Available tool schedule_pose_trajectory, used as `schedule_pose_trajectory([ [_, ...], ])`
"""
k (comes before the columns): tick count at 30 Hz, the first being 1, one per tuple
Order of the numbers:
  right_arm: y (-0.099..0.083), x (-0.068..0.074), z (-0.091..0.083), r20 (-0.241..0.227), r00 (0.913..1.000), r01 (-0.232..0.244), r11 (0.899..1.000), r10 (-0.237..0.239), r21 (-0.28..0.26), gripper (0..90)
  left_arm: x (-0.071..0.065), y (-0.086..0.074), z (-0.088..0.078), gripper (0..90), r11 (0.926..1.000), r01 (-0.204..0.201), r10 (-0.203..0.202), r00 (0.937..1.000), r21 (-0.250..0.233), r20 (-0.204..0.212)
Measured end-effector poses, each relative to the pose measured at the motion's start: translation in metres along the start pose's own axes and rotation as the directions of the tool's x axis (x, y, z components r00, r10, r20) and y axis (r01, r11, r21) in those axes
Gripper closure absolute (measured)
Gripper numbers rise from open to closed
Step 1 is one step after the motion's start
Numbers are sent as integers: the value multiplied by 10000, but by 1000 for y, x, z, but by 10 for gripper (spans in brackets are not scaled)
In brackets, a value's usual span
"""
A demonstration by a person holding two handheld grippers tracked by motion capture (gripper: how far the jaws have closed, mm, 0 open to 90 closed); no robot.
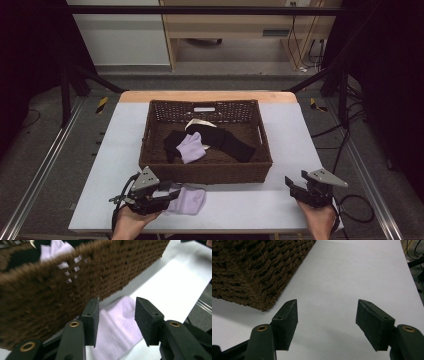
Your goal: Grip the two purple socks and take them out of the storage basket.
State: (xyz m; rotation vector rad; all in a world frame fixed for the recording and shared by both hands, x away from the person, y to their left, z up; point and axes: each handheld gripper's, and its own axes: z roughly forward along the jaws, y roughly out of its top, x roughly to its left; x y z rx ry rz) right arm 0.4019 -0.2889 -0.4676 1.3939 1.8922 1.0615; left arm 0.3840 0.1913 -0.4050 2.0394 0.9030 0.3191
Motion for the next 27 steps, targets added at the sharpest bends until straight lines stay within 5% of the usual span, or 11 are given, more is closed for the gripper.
schedule_pose_trajectory([
  [11,2,1,0,26,10000,-32,10000,33,-40,342,4,41,-27,465,9903,-151,96,9991,-1378,-404],
  [27,4,0,0,234,9997,1,9998,3,-203,353,20,113,-11,447,9830,-345,114,9917,-1801,-1278],
])
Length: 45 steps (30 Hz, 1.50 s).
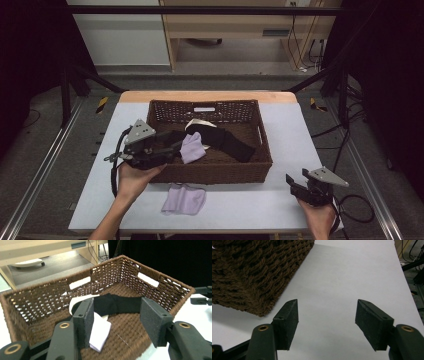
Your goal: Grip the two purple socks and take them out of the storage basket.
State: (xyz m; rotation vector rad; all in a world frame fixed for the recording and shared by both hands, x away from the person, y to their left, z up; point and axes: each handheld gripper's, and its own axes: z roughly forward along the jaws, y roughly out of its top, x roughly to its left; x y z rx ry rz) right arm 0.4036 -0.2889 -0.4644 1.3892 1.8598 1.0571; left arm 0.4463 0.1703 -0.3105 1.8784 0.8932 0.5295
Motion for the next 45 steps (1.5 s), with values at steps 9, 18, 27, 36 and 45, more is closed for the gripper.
schedule_pose_trajectory([
  [9,1,0,-1,101,9999,18,10000,-17,-74,397,6,20,33,451,9993,-82,94,9994,353,-343],
  [18,2,0,0,111,9999,7,10000,-7,-41,400,18,28,73,452,9963,-100,177,9958,853,-893],
  [27,1,-2,0,131,9999,4,10000,-3,-62,399,36,18,116,452,9872,112,127,9888,1589,-1488],
  [36,1,-2,1,127,9999,-22,10000,22,14,398,44,3,142,449,9722,323,1,9904,2320,-1384],
  [45,1,-1,2,92,9999,-49,10000,48,58,397,44,-8,155,435,9478,296,151,9904,3174,-1375],
])
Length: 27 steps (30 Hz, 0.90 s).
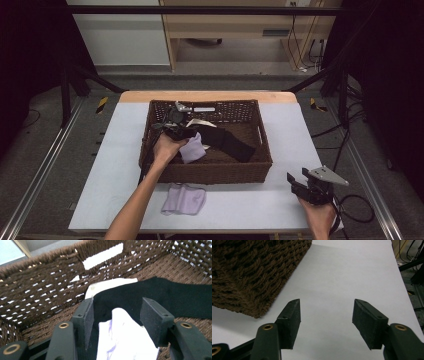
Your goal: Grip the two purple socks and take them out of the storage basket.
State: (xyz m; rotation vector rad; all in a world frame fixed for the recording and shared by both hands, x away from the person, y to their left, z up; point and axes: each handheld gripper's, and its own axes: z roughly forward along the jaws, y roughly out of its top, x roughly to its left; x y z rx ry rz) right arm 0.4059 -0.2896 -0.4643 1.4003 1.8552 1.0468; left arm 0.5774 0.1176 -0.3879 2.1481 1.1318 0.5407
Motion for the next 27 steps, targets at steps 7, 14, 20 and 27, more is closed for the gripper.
schedule_pose_trajectory([
  [7,-1,1,2,21,9999,162,9999,-162,16,395,-8,-3,9,425,9958,-492,489,9988,767,60],
  [14,-1,1,3,0,9998,193,9998,-193,82,393,-13,-5,17,426,9857,-936,930,9956,1405,107],
  [20,-1,2,3,-6,9998,182,9998,-182,73,391,-16,-7,24,432,9707,-1128,1079,9936,2123,349],
  [27,-1,2,3,-53,9998,203,9998,-203,79,387,-15,-9,33,480,9494,-1031,985,9947,2967,303],
])
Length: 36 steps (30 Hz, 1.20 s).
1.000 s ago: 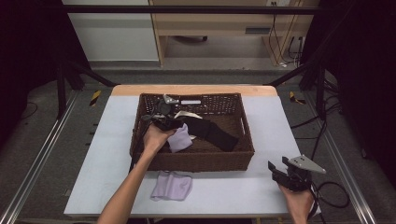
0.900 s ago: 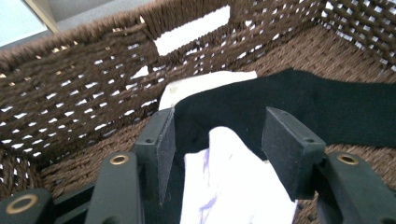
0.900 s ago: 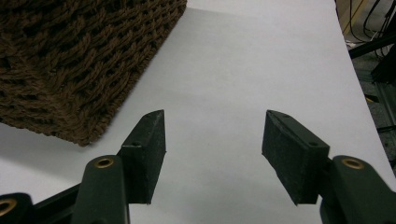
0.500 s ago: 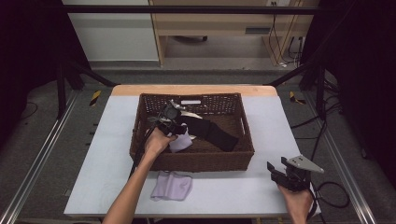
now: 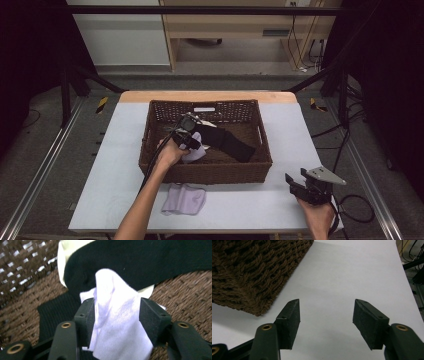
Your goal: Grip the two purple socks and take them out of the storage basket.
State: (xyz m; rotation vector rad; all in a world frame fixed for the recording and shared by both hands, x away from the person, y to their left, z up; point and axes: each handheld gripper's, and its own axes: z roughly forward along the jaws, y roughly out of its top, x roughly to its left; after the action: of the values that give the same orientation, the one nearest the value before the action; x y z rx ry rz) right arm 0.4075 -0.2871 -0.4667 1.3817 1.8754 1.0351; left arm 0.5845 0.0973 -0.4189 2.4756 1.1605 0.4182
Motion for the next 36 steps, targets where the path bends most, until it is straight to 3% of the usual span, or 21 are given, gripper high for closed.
schedule_pose_trajectory([
  [6,0,0,0,15,10000,2,10000,-2,-4,385,2,0,6,605,9959,158,-183,9994,895,277],
  [11,0,1,0,-9,10000,-42,10000,42,30,386,5,0,7,828,9933,353,-431,9967,1105,688],
  [13,0,0,0,17,10000,7,10000,-7,4,386,5,-1,6,852,9937,382,-457,9965,1055,703],
  [15,0,0,-1,10,10000,-27,10000,27,21,386,6,-1,3,859,9963,406,-462,9962,761,735],
  [17,0,0,-1,7,10000,-55,10000,55,8,386,7,-2,-2,862,9980,606,-618,9949,178,797],
  [20,0,0,-1,29,10000,-8,10000,8,-17,387,9,-4,-12,863,9945,685,-624,9950,-786,774],
  [26,0,-1,-2,56,10000,-38,10000,38,-6,387,9,-6,-27,863,9753,647,-558,9973,-2112,479],
  [29,-1,-1,-2,71,10000,-62,10000,62,-13,387,10,-8,-33,863,9608,759,-636,9965,-2667,545],
  [32,-1,-1,-2,84,9999,-60,10000,60,-2,387,13,-9,-40,863,9440,861,-711,9957,-3185,586],
  [36,-1,-2,-2,82,10000,-53,10000,53,-2,387,17,-9,-53,864,9092,1142,-833,9921,-4005,937],
])
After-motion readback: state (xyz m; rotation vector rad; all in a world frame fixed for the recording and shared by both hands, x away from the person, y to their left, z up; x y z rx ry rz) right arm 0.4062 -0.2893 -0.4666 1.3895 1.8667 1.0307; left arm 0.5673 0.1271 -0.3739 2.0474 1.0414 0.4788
